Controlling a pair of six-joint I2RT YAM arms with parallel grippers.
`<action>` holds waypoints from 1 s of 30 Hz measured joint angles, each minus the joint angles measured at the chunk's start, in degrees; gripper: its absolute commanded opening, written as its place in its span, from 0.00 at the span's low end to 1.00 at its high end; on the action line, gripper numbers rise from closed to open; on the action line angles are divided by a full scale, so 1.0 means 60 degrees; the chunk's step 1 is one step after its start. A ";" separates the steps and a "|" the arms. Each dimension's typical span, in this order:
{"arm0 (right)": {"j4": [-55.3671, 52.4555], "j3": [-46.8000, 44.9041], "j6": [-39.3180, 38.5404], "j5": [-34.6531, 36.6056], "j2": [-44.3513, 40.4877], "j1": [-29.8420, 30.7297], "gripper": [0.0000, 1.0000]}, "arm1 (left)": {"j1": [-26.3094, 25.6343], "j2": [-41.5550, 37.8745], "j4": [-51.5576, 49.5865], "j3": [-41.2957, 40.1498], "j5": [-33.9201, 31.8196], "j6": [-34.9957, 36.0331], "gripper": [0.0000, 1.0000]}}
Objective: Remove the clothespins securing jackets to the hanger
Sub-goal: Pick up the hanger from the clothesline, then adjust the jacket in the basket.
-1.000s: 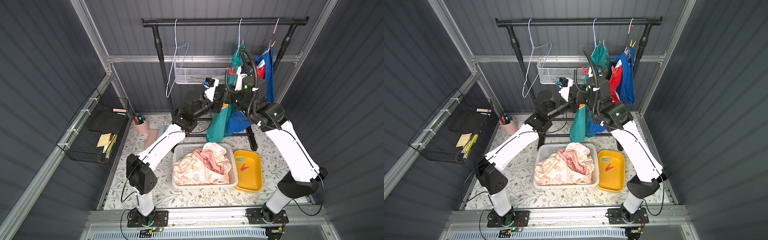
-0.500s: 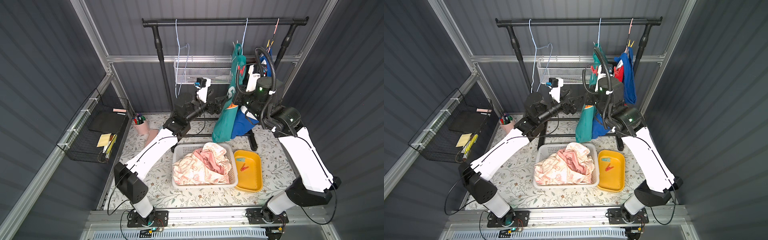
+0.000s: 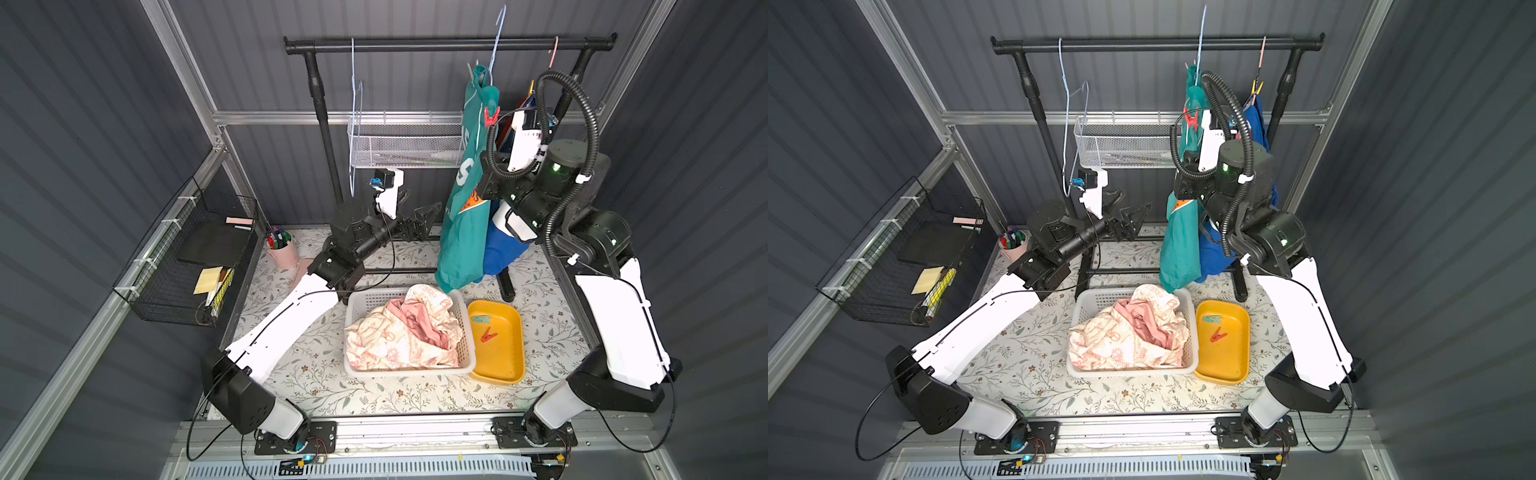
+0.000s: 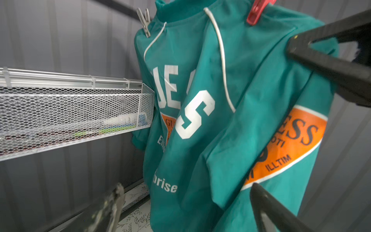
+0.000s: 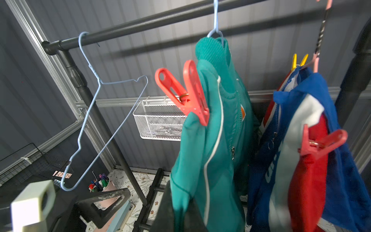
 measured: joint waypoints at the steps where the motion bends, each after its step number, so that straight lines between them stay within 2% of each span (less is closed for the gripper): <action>1: 0.0044 0.0004 -0.0066 -0.0080 0.0000 0.0000 0.00 | 0.0000 0.0000 0.0004 -0.0033 -0.0033 0.0000 0.99; 14: 0.0025 -0.0565 -0.0106 -0.1479 -0.0576 0.0000 0.00 | 0.0073 -0.0175 -0.0051 -0.0306 -0.0787 0.0040 0.99; 30: -0.0182 -0.0871 0.0186 -0.2718 -0.1475 0.0044 0.00 | 0.0863 -0.0718 -0.0182 -0.0801 -0.0925 0.0127 0.99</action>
